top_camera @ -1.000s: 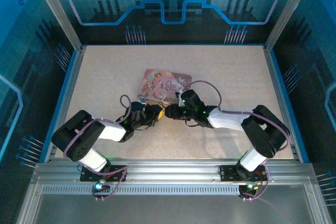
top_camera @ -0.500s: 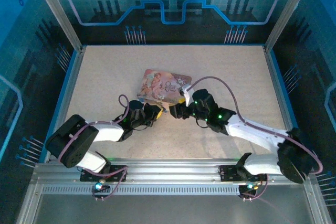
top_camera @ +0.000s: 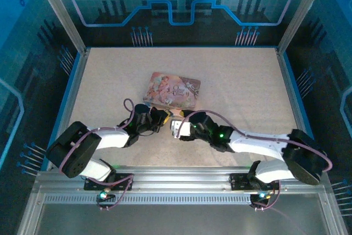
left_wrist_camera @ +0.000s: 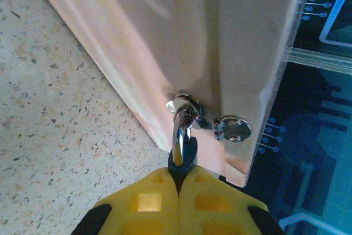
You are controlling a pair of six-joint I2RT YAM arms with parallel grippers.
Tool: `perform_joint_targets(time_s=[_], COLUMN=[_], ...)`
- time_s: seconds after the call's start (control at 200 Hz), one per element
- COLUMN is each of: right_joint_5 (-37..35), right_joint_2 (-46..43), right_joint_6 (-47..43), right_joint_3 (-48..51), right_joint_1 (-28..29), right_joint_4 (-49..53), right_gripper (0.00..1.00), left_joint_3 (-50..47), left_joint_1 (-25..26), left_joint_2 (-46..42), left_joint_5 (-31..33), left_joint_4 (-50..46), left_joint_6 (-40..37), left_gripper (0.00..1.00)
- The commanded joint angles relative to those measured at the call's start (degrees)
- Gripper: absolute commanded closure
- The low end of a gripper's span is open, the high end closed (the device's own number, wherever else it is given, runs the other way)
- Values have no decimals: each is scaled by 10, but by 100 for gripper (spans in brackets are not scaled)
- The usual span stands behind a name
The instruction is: Unlock the padlock with the key
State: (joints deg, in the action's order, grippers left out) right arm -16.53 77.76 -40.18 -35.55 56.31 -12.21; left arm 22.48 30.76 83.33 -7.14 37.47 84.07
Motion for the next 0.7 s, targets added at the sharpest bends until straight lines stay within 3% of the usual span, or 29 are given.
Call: perform_joint_targets(time_s=[0.0, 0.315, 0.695], right_joint_5=[-35, -7, 20], right_joint_2=[41, 135, 157], right_joint_6=[-76, -52, -9], right_joint_3=[0, -22, -24], right_joint_1=[6, -9, -39], right_joint_4=[-71, -162, -209], right_gripper=[27, 30, 49], left_joint_3=[27, 28, 30], left_joint_1=[-6, -6, -5], left_joint_2=[-21, -30, -31], left_joint_5=[-9, -3, -3], left_joint_4=[22, 12, 15], left_joint_6=[3, 11, 14], left_gripper=[100, 100, 100])
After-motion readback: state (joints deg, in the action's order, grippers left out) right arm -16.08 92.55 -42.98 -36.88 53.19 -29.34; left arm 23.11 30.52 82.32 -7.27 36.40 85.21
